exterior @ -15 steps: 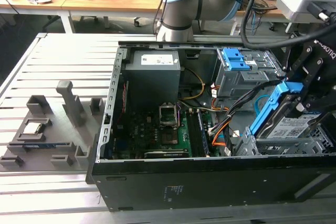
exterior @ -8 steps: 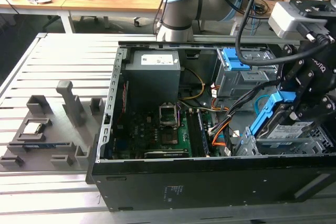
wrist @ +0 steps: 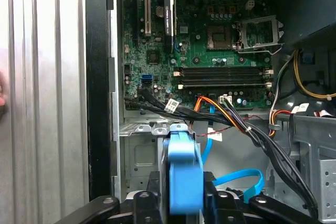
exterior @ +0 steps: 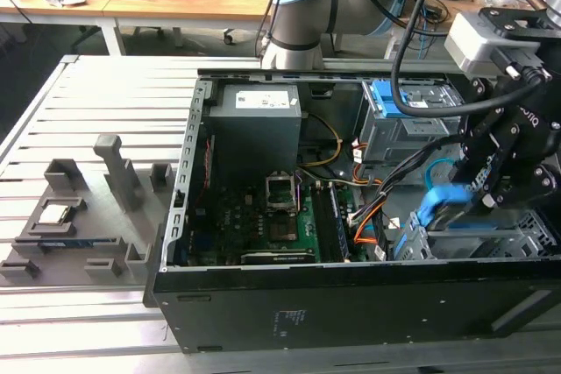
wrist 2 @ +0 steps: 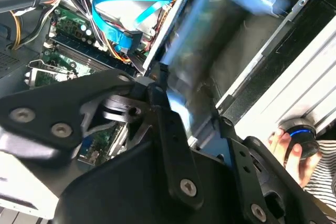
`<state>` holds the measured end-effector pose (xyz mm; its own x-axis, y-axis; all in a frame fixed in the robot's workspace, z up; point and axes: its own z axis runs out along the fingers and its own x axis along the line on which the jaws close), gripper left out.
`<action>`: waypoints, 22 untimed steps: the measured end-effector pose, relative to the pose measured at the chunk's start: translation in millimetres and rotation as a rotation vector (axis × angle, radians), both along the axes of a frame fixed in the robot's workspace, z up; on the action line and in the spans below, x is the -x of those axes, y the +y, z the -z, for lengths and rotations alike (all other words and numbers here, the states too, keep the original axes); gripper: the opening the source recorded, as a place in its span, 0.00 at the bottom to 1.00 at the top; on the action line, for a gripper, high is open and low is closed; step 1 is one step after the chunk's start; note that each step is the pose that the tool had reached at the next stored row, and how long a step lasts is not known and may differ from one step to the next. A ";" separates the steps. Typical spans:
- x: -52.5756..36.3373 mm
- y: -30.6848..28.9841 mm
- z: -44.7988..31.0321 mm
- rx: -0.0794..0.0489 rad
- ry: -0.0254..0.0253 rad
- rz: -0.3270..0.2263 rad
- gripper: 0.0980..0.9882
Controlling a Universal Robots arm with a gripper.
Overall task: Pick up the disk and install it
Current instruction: 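Insert the disk into the insertion slot, then insert the first disk wire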
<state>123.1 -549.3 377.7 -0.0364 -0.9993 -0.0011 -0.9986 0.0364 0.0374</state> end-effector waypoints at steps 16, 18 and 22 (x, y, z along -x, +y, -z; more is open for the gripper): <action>0.0 0.0 1.3 0.000 0.0000 0.000 0.01; -1.7 0.3 1.6 0.000 0.0000 0.000 0.01; -30.5 11.3 3.6 0.012 0.0011 0.000 0.01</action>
<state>153.7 -538.0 374.1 -0.0363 -0.9993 0.0111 -0.9986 0.0367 0.0380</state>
